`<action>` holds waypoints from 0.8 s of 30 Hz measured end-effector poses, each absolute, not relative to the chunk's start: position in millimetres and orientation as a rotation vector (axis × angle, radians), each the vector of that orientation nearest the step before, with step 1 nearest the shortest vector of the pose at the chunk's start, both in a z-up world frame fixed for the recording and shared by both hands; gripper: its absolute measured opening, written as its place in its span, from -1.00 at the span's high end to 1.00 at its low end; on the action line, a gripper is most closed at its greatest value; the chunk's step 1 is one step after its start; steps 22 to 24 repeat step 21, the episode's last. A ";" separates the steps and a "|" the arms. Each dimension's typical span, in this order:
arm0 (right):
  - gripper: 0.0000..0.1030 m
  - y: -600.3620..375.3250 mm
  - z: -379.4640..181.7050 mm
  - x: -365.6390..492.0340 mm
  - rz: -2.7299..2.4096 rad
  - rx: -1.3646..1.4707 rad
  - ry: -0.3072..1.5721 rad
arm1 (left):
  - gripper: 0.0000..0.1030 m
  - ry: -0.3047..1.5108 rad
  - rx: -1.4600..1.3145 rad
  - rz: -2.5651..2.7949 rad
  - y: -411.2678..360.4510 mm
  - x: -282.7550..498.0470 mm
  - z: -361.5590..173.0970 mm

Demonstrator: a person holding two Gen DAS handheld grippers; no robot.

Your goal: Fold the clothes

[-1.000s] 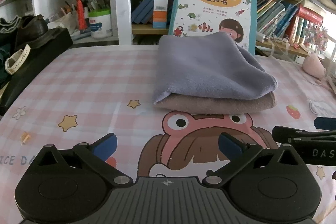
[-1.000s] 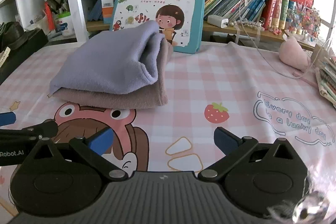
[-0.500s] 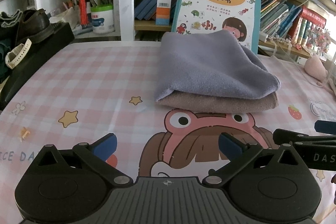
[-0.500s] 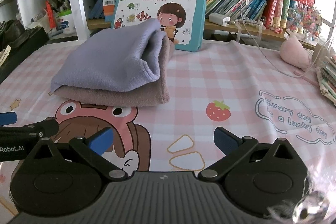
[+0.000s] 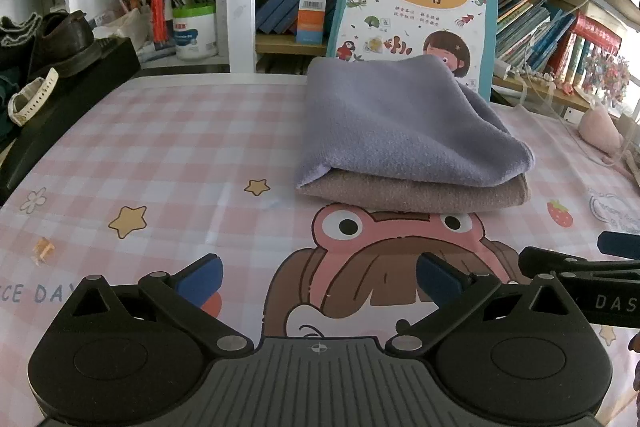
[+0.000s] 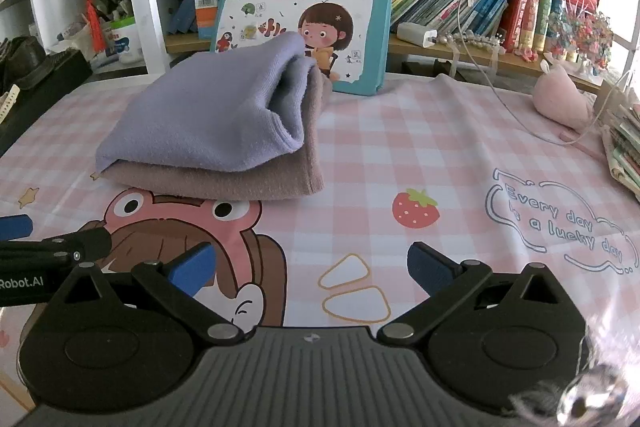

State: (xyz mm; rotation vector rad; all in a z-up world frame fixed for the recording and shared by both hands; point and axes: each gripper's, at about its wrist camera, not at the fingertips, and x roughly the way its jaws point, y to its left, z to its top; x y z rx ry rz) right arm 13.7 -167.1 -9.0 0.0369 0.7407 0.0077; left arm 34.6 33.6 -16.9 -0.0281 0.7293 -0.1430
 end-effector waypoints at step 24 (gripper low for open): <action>-1.00 -167.1 -16.8 14.4 -0.005 0.040 0.768 | -1.00 0.724 0.010 -0.146 31.5 32.2 -19.7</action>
